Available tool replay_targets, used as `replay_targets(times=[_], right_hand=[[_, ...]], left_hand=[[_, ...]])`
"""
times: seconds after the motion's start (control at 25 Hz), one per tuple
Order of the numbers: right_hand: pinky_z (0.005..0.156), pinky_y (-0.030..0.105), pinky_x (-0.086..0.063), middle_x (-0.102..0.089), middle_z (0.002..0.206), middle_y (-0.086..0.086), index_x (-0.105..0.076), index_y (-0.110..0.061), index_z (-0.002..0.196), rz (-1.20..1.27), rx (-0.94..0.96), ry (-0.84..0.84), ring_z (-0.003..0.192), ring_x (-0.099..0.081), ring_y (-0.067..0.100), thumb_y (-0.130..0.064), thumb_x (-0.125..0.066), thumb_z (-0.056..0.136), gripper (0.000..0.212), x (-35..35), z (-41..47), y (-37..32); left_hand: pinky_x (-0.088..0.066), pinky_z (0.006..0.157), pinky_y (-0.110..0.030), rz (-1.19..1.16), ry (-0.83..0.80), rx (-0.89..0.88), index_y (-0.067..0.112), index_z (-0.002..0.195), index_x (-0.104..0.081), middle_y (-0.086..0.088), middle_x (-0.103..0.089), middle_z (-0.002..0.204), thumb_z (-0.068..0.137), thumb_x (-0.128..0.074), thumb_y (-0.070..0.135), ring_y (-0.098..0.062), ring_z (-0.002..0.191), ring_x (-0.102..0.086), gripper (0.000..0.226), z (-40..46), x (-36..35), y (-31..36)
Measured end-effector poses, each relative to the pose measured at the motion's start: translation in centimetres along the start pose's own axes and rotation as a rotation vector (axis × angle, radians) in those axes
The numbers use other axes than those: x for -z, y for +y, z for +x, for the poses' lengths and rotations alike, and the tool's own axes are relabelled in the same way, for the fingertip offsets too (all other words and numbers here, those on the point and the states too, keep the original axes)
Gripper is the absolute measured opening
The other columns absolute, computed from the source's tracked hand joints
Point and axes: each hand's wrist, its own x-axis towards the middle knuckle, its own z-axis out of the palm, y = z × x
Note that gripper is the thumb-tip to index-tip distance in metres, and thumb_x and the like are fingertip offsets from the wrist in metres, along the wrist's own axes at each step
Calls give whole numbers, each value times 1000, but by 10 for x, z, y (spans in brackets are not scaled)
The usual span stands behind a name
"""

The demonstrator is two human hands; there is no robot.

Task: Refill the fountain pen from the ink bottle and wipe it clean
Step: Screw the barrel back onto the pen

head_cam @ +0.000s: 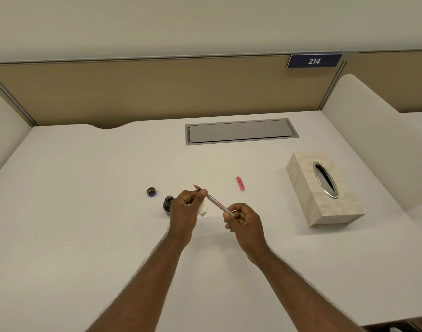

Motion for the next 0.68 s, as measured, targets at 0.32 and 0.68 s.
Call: replay_targets(times=[0.32, 0.68], right_hand=[[58, 25, -49, -65, 66, 1, -65, -11, 88, -24, 7, 11, 57, -59, 12, -19, -67, 86, 8, 0, 3, 1], [57, 26, -48, -66, 68, 4, -68, -13, 89, -46, -4, 16, 56, -59, 10, -24, -60, 91, 13, 0, 4, 0]], left_hand=[[-43, 66, -12, -21, -4, 21, 8, 91, -77, 4, -63, 83, 85, -72, 25, -1, 72, -56, 19, 0, -1, -3], [-42, 63, -10, -36, -2, 27, 10, 88, -77, 6, -63, 81, 85, -72, 25, -1, 70, -54, 16, 1, -3, -5]])
